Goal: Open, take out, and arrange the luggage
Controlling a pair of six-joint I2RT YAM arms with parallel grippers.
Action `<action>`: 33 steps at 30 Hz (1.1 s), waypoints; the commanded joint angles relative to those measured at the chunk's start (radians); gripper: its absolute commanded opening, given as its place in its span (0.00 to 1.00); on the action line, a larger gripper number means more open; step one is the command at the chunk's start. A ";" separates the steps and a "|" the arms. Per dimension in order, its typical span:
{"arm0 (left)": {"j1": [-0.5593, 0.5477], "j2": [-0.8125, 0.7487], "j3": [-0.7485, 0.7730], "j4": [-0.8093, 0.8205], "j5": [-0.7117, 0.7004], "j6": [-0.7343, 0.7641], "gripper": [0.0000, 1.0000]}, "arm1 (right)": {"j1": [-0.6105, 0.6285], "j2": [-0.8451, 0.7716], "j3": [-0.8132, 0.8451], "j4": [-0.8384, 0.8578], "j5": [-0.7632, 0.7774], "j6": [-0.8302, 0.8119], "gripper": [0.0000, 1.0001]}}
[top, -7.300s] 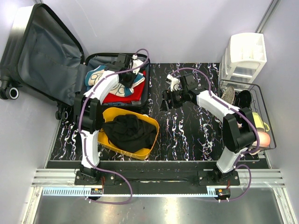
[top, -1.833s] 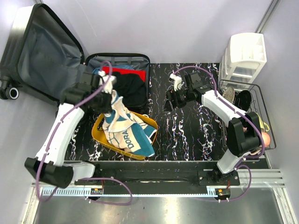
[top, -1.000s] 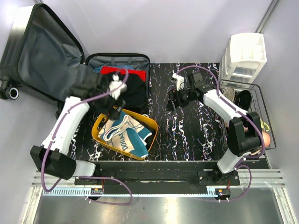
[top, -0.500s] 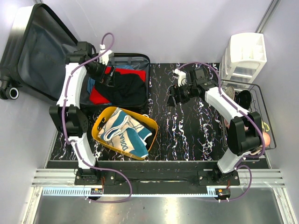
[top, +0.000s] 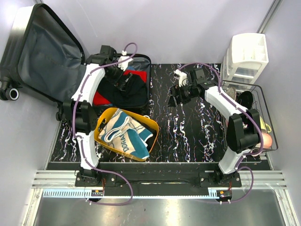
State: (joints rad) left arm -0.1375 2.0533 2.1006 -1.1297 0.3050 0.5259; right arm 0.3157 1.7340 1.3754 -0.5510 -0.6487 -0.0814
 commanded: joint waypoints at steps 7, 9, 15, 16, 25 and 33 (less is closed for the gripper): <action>-0.013 0.041 -0.033 0.094 -0.112 -0.060 0.64 | -0.020 0.015 0.065 -0.004 -0.003 -0.003 0.84; 0.002 -0.002 -0.088 0.091 -0.090 -0.038 0.49 | -0.024 0.015 0.062 -0.003 -0.003 -0.001 0.84; 0.076 -0.105 -0.171 -0.010 0.018 0.020 0.00 | -0.036 0.013 0.053 -0.004 -0.011 -0.003 0.84; 0.088 -0.117 -0.177 -0.039 0.035 0.026 0.00 | -0.036 0.013 0.054 -0.003 -0.009 -0.004 0.84; 0.165 -0.329 -0.445 -0.058 -0.090 0.271 0.00 | -0.044 0.007 0.048 -0.001 -0.017 -0.015 0.83; 0.228 -0.291 -0.344 -0.042 0.027 0.134 0.73 | -0.044 0.015 0.053 0.002 -0.026 -0.004 0.83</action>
State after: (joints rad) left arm 0.0387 1.7424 1.6344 -1.1828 0.2359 0.7330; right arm 0.2783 1.7500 1.3991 -0.5594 -0.6502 -0.0818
